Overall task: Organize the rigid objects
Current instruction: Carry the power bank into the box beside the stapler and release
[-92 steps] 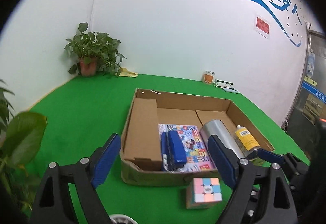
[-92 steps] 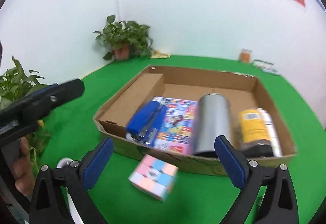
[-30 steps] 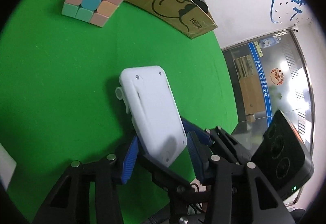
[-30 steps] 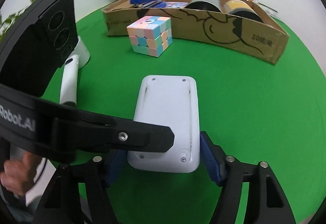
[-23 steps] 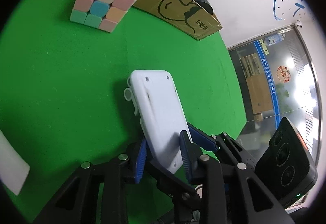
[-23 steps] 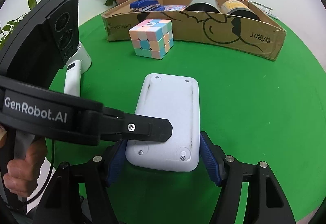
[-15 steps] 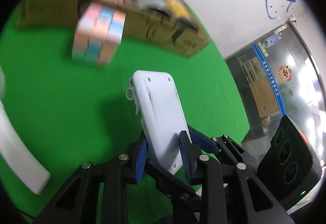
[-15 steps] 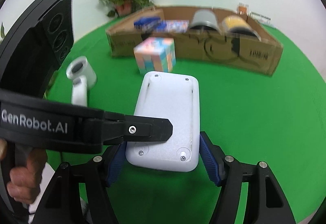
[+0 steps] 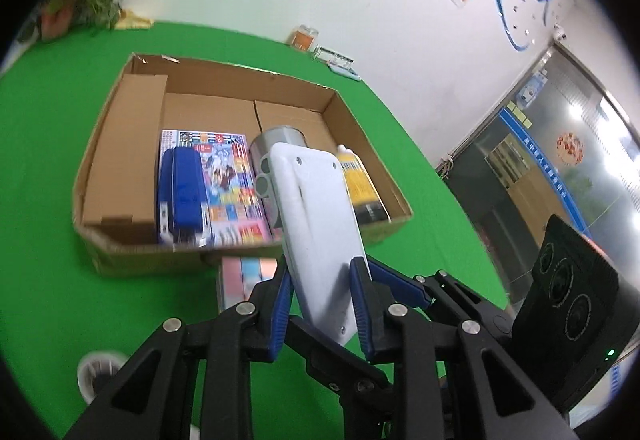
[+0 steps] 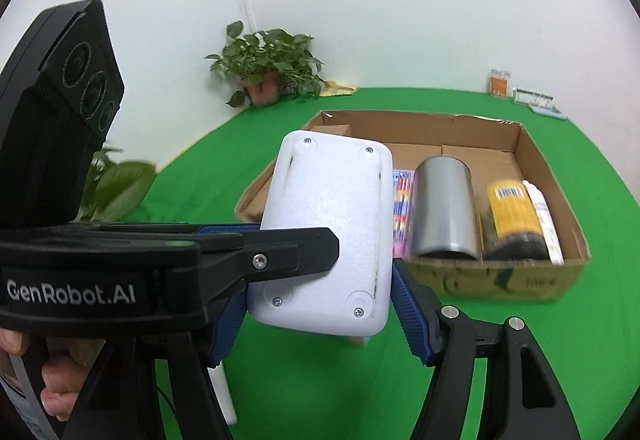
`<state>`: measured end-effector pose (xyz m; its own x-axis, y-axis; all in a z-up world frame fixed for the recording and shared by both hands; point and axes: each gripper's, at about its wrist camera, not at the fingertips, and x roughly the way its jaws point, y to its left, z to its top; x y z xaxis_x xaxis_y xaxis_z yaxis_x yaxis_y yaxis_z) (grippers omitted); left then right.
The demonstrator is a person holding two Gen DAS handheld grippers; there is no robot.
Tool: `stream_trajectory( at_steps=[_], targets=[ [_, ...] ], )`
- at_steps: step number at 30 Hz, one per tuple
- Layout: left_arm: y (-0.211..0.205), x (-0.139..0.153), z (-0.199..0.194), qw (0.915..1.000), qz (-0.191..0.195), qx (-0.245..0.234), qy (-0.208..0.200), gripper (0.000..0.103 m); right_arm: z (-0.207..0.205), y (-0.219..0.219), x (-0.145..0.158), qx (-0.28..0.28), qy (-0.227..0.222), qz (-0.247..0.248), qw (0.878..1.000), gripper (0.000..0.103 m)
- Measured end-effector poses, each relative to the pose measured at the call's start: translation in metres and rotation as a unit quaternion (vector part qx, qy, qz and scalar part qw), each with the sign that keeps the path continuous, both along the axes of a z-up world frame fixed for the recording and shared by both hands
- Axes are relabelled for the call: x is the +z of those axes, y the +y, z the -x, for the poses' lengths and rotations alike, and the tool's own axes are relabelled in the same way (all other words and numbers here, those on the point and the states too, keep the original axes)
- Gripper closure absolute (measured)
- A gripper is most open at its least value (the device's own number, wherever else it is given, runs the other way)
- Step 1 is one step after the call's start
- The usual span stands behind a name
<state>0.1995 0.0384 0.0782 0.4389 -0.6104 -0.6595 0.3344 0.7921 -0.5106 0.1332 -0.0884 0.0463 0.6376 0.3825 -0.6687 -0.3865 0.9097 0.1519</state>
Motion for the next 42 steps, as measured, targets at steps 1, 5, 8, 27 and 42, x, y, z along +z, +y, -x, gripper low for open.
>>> stream_trajectory(
  at_steps=[1,5,8,27,42],
  targets=[
    [0.004,-0.003,-0.01,0.9999,0.003,-0.001,0.011,0.078,-0.011,0.001,0.0,-0.002,0.008,-0.002,1.0,0.038],
    [0.002,-0.017,-0.054,0.9988,-0.006,-0.012,0.047,0.078,-0.065,0.003,-0.012,-0.011,0.052,-0.009,0.999,0.038],
    [0.0,-0.037,-0.078,0.9963,-0.006,-0.019,0.084,0.078,-0.095,0.006,-0.031,-0.013,0.081,0.003,0.997,0.038],
    [0.002,-0.07,-0.109,0.9927,-0.033,-0.016,0.115,0.077,-0.094,0.002,-0.064,-0.015,0.069,0.005,0.998,0.034],
    [0.043,-0.023,-0.057,0.9971,-0.039,0.064,-0.01,0.039,-0.105,0.017,-0.076,0.018,0.056,0.057,0.997,0.073]
  ],
)
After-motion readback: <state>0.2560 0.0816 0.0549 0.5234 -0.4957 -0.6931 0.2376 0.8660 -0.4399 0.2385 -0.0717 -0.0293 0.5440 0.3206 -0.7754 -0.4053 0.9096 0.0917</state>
